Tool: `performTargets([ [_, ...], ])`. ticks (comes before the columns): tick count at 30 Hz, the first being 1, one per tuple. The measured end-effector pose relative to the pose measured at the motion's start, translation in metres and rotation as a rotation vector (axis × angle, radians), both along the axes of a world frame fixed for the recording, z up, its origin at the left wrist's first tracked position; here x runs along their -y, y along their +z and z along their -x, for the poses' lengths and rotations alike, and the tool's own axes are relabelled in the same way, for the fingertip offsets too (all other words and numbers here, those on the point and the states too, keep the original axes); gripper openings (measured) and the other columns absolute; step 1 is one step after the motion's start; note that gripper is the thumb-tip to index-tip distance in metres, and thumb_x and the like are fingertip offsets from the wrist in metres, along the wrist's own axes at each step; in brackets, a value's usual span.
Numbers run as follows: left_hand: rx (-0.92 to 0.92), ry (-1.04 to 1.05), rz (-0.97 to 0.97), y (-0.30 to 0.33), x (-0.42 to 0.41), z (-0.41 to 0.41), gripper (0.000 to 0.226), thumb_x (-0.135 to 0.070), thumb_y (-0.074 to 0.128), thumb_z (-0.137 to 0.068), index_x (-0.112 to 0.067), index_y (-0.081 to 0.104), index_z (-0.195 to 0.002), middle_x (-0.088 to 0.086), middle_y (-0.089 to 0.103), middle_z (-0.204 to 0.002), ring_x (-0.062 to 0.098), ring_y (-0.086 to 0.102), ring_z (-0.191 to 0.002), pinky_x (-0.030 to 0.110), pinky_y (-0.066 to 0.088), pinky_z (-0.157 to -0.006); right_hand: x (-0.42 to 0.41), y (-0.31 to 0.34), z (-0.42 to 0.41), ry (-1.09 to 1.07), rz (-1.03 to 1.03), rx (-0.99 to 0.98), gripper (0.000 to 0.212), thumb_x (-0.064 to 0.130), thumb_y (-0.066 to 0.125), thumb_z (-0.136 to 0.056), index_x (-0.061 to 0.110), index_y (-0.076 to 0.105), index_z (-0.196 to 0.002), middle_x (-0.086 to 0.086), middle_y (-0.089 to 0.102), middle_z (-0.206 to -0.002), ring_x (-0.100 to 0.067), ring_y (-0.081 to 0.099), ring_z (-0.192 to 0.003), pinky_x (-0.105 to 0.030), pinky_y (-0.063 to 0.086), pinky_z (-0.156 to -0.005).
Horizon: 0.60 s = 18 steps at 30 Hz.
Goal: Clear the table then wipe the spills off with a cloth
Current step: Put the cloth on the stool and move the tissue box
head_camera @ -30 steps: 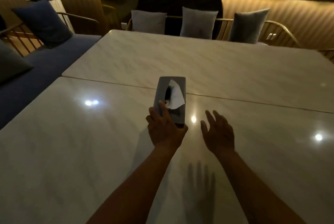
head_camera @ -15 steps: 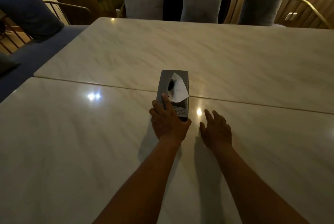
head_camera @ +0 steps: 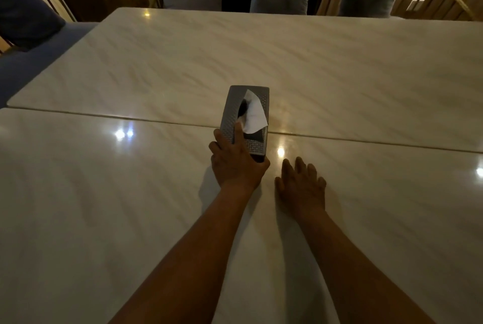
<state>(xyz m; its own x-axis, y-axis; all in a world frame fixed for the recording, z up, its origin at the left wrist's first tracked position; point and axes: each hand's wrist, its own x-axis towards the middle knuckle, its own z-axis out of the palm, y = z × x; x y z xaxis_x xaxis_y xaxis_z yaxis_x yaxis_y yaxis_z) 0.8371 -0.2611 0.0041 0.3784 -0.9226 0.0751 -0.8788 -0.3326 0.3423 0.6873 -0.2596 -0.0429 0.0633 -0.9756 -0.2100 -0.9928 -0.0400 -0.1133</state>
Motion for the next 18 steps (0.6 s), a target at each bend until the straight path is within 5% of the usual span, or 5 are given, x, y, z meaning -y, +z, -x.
performTargets([
  [8,0.012,-0.097,-0.084,0.009,-0.016,-0.014,0.122,-0.081,0.063,-0.074,-0.03,-0.007,-0.16,0.022,-0.002,-0.164,0.043,0.019,-0.146,0.052,0.031,-0.116,0.006,0.016,0.002,0.028,-0.118,0.017,0.059,0.051,0.042,-0.098,0.029,0.023,-0.149,-0.008,0.021,-0.155,-0.034,0.026,-0.14,-0.058,0.035,-0.107],
  [18,0.099,-0.094,-0.119,0.037,-0.176,-0.066,0.076,-0.061,0.023,-0.103,-0.026,-0.011,-0.161,0.011,-0.014,-0.169,0.03,-0.012,-0.156,0.045,-0.003,-0.126,-0.106,0.078,-0.037,0.135,0.081,0.167,0.057,0.049,0.021,-0.104,0.031,0.01,-0.158,0.003,0.006,-0.166,-0.022,0.0,-0.153,-0.049,0.005,-0.122],
])
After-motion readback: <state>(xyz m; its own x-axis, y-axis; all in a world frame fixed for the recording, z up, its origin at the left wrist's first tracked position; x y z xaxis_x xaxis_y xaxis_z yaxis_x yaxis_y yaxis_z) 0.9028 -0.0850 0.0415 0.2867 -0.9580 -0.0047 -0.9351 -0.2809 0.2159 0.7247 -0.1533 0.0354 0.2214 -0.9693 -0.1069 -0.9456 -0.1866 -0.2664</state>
